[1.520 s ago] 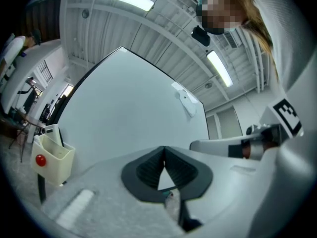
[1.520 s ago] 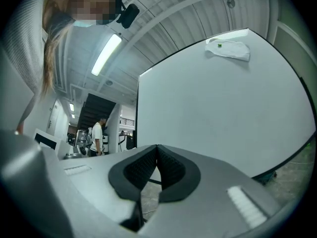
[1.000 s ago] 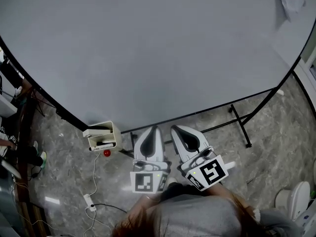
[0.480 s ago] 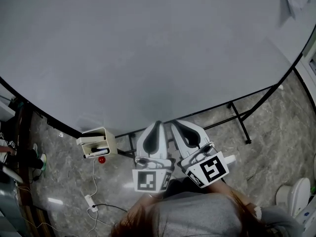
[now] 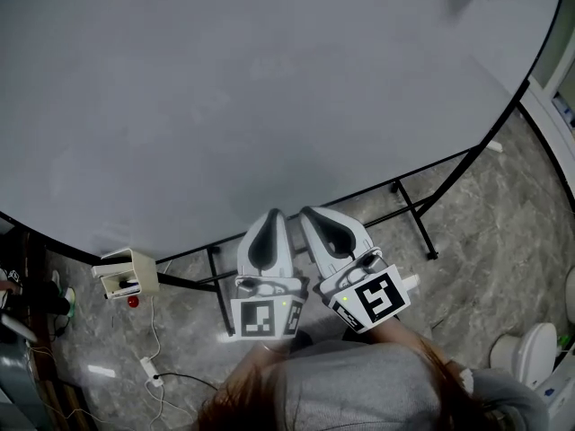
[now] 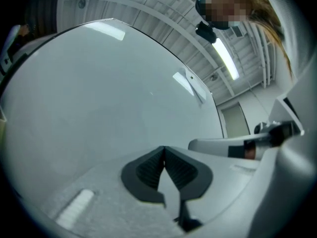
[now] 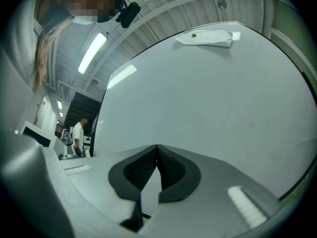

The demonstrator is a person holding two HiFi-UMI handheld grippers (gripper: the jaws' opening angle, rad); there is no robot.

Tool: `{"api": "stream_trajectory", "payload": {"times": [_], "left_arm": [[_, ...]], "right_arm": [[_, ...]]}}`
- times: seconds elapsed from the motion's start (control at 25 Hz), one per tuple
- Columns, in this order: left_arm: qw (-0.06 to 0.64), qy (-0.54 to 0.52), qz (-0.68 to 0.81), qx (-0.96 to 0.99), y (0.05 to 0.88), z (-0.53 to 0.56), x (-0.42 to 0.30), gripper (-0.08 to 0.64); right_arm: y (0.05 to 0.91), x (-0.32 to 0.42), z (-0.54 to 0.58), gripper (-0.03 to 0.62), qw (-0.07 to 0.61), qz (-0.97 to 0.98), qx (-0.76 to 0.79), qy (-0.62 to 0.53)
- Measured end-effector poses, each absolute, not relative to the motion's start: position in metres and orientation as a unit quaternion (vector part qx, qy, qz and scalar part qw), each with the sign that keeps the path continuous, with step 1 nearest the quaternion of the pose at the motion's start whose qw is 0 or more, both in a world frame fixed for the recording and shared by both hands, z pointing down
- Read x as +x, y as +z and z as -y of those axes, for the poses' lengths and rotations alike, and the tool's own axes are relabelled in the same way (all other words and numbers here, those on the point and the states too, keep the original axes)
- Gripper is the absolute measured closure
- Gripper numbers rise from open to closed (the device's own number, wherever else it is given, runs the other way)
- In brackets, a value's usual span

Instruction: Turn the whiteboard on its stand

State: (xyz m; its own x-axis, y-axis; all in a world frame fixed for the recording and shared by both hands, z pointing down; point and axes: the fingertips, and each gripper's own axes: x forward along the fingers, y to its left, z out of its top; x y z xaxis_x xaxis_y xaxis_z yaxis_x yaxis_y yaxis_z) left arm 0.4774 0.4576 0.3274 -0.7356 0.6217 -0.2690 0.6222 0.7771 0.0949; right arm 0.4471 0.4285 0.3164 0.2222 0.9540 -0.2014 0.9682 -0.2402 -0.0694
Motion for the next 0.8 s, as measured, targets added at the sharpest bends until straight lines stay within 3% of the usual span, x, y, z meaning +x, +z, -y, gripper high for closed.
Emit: {"api": "stream_trajectory", "payload": {"times": [0.48, 0.8], "left_arm": [[0.128, -0.001, -0.907, 0.401, 0.319, -0.424, 0.301, 0.565], [0.115, -0.005, -0.907, 0.406, 0.324, -0.421, 0.275, 0.565]], "right_arm": [[0.315, 0.252, -0.402, 0.598, 0.030, -0.634, 0.769, -0.076], [0.324, 0.213, -0.397, 0.600, 0.012, -0.669, 0.739, -0.077]]}}
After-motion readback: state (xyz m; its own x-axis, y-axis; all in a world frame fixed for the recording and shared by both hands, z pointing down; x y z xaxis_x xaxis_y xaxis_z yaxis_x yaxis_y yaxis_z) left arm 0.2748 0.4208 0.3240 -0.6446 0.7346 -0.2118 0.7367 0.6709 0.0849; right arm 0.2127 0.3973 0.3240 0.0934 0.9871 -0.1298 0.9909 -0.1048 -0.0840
